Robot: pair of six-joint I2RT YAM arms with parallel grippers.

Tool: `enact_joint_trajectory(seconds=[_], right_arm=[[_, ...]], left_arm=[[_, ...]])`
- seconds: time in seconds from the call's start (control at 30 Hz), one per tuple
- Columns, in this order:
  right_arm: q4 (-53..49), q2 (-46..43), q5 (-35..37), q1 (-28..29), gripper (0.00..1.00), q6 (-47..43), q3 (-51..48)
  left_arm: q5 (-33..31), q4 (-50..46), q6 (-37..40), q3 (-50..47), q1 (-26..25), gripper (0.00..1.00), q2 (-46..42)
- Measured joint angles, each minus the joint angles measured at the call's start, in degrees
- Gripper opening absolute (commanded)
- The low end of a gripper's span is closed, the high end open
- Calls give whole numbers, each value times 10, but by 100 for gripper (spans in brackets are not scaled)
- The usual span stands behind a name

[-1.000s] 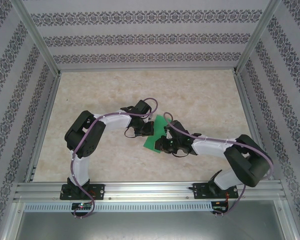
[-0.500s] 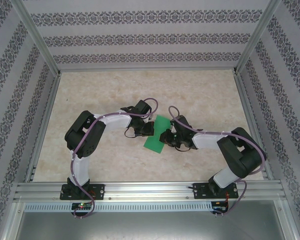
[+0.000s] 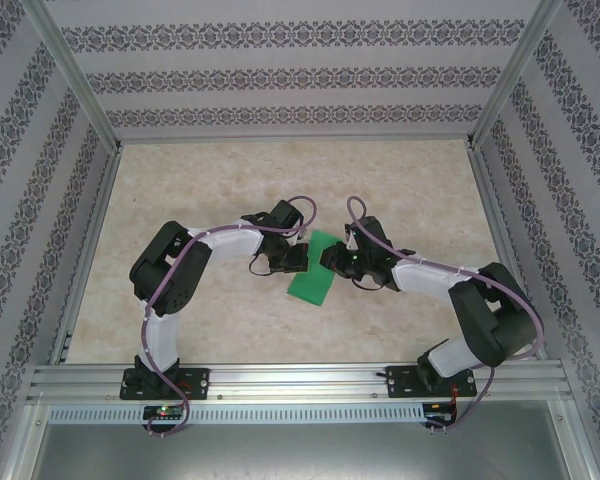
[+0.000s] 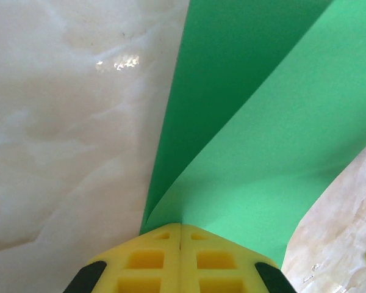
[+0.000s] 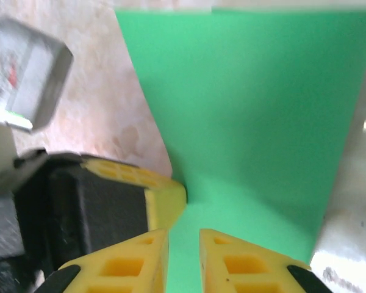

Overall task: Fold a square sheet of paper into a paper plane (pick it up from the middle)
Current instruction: Fold the square sheet of paper in half at the center of the table.

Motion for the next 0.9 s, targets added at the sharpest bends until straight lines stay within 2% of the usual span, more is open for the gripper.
enact_joint_trajectory(seconds=[0.27,0.7,0.9], right_arm=[[10,86,-8,-7,20,-8,5],[-31,55,-10,-28,21,-26,59],[-22,84,-12,-44,21,-29,66]], left_arm=[[0,-4,0,3,0,0,1],[0,-6,0,3,0,0,2],[0,-9,1,5,0,0,2]])
